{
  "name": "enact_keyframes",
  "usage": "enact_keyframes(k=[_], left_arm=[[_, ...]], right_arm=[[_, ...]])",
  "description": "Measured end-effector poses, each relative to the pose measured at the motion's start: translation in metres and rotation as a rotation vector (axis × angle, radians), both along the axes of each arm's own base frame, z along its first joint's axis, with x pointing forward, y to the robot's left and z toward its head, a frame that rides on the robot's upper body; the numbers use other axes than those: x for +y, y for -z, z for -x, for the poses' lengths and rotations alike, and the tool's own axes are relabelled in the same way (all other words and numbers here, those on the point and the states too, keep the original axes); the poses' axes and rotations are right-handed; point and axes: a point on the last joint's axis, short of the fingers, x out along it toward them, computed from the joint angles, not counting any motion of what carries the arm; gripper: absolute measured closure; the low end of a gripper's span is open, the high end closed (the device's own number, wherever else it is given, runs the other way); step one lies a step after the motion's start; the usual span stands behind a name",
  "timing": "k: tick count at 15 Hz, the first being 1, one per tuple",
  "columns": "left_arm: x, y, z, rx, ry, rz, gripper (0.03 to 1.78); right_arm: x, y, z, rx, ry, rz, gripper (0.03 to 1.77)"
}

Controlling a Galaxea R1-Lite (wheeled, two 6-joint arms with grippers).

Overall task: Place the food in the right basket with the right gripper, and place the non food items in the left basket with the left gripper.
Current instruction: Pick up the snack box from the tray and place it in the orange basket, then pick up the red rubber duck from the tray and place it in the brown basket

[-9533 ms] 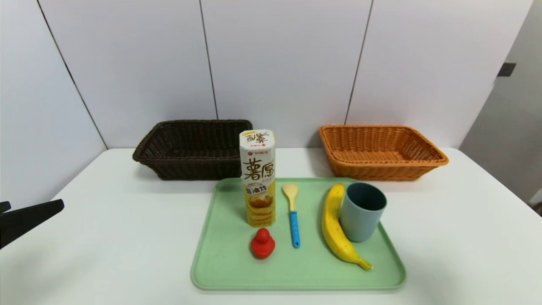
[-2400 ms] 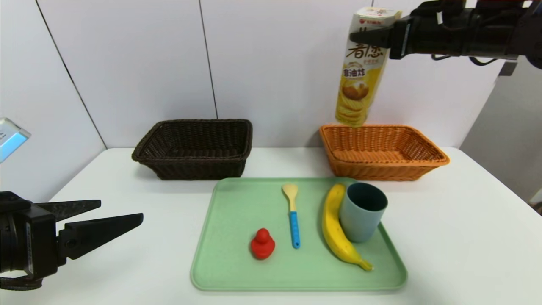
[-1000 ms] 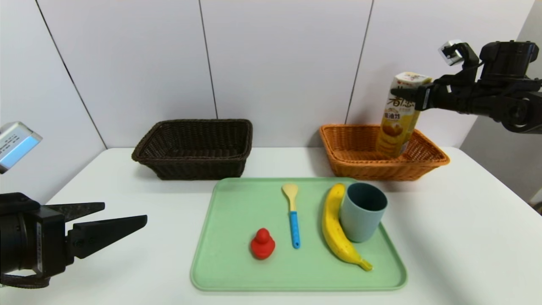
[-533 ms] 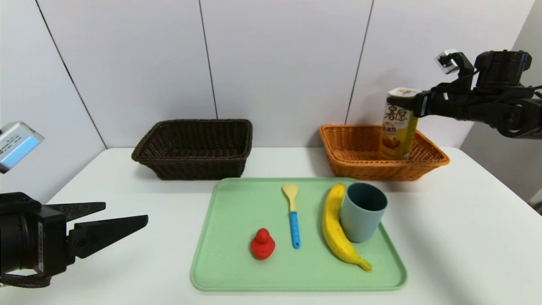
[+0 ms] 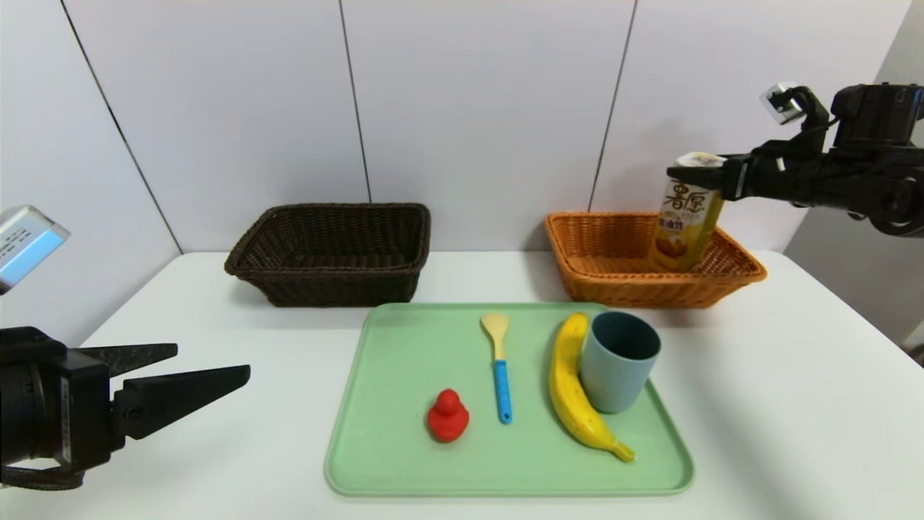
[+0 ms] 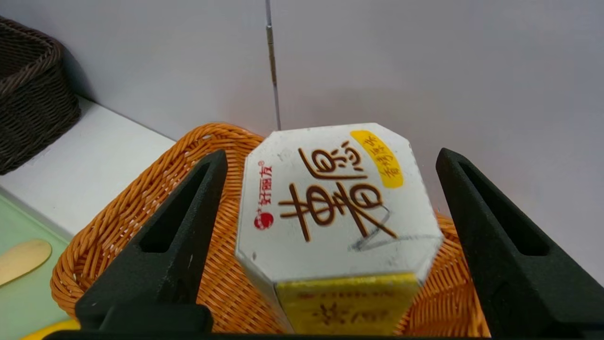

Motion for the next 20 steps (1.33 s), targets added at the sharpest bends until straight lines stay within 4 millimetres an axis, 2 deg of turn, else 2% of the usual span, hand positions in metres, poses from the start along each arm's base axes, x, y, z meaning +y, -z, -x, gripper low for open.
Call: enact_keyframes(k=[6, 13, 17, 20], left_arm=[[0.0, 0.0, 0.0, 0.0, 0.002, 0.0, 0.12], [0.001, 0.0, 0.002, -0.004, -0.001, 0.003, 0.12], [0.002, -0.001, 0.004, -0.01, -0.008, 0.006, 0.12], [0.002, -0.002, 0.004, -0.015, -0.008, 0.007, 0.12]], right_arm=[[-0.027, -0.013, 0.02, 0.008, 0.031, -0.022, 0.17], [-0.046, -0.047, 0.057, 0.05, 0.047, -0.144, 0.12], [-0.052, -0.066, 0.089, 0.104, 0.087, -0.186, 0.11], [-0.047, -0.079, 0.124, 0.17, 0.119, -0.208, 0.11]])
